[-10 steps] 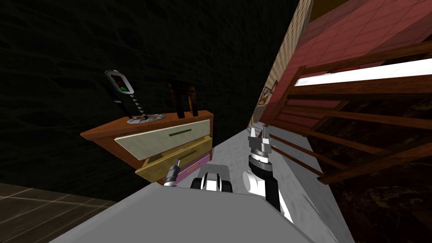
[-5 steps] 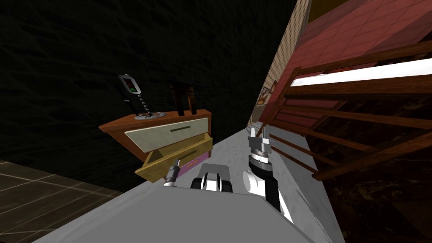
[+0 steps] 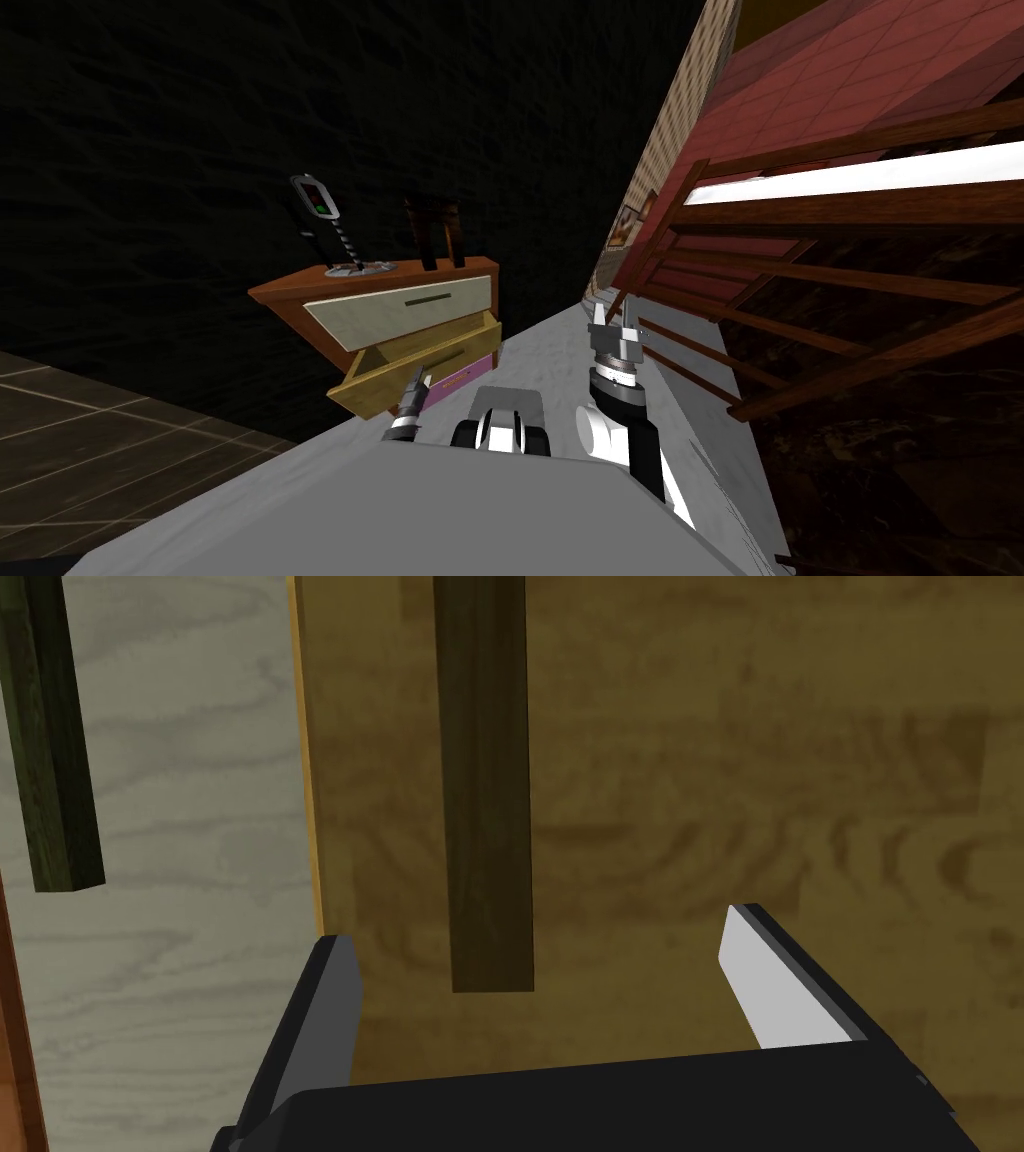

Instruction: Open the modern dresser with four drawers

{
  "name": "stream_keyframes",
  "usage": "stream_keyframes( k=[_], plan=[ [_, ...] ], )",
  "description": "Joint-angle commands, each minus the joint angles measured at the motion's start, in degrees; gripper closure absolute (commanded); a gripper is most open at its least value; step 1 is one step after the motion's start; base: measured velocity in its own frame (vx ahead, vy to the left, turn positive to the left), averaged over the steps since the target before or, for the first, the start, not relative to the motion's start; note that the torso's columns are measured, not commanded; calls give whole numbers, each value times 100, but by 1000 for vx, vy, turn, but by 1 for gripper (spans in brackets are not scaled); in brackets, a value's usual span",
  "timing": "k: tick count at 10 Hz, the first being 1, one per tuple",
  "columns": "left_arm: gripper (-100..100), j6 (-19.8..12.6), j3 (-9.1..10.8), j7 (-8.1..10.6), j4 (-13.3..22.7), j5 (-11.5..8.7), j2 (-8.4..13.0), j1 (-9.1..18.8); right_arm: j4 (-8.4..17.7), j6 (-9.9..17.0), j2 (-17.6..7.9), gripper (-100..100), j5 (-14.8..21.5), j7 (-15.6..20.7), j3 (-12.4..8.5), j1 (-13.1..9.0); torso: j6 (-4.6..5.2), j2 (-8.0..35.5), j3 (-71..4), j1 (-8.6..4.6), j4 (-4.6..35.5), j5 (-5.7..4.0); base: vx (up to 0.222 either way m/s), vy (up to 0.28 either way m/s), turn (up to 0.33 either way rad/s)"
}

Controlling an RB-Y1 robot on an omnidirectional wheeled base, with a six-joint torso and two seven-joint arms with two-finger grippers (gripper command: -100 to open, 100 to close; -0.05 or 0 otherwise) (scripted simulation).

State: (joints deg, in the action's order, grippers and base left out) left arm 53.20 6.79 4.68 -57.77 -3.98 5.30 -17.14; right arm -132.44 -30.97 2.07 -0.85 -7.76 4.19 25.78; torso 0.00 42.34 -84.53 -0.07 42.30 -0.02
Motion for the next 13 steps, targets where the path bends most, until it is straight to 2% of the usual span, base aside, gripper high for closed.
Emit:
stream_keyframes(
  k=[1, 2, 3, 4, 5, 6, 7, 8, 9, 11, 12, 13],
  plan=[
    [-100, -114, -30, 64, 391, -142, 241, 490, 0, 0, 1, 0, 0, 0, 0, -1, -1, 21, 12, -6, 5, -2, -102, -60, 8],
    [-100, -188, -57, 122, 618, -267, 455, 682, 0, 0, 0, 0, 0, 0, 0, -1, 0, 10, 8, 0, 4, -1, -113, -87, 10],
    [-100, -188, -57, 122, 728, -267, 455, 877, 0, 0, 1, 0, 0, 0, 1, -1, -1, 3, 1, -2, 0, 0, -89, -74, 9],
    [-100, -263, -85, 181, 1035, -391, 668, 1100, 0, 0, 1, 0, 0, 0, 1, -1, -1, -12, -7, 7, -3, 1, -94, -77, 8],
    [-100, -263, -85, 181, 1066, -391, 668, 1265, 0, 0, 1, 0, 0, 0, 1, -1, -1, -14, -8, 10, -5, 3, -78, -51, 17],
    [-100, -263, -85, 181, 1066, -391, 668, 1265, 0, 0, 0, 0, 0, 0, 0, 0, 2, -21, -11, 21, -2, 3, -32, -18, -1],
    [-100, -337, -112, 240, 1299, -516, 882, 1483, 0, 0, 0, 0, 0, 0, 0, 0, 3, -27, -16, 23, -3, 4, -65, -42, -1],
    [-100, -337, -112, 240, 1403, -516, 882, 1640, 0, 0, 0, 0, 0, 0, 0, 0, -4, -12, -8, 14, -1, -1, -76, -49, 13],
    [-100, -412, -139, 299, 1594, -640, 1096, 1812, 0, 0, 0, 0, 0, 0, 0, 0, -2, -2, -1, 6, 1, 0, -113, -65, 13],
    [-100, -412, -139, 299, 1740, -640, 1096, 2040, 0, 0, 0, 0, 0, 0, 0, -1, 0, 0, 1, 1, 1, 0, -67, -51, 4],
    [-100, -486, -166, 358, 1965, -765, 1310, 2269, 0, 0, 0, 0, 0, 0, 0, 0, -1, -19, -11, 13, -5, 3, -83, -48, 9],
    [-100, -486, -166, 358, 2077, -765, 1310, 2427, 0, 0, 0, 0, 0, 0, 0, 0, -1, -8, -7, 11, -3, 3, -74, -44, 9]
  ],
)
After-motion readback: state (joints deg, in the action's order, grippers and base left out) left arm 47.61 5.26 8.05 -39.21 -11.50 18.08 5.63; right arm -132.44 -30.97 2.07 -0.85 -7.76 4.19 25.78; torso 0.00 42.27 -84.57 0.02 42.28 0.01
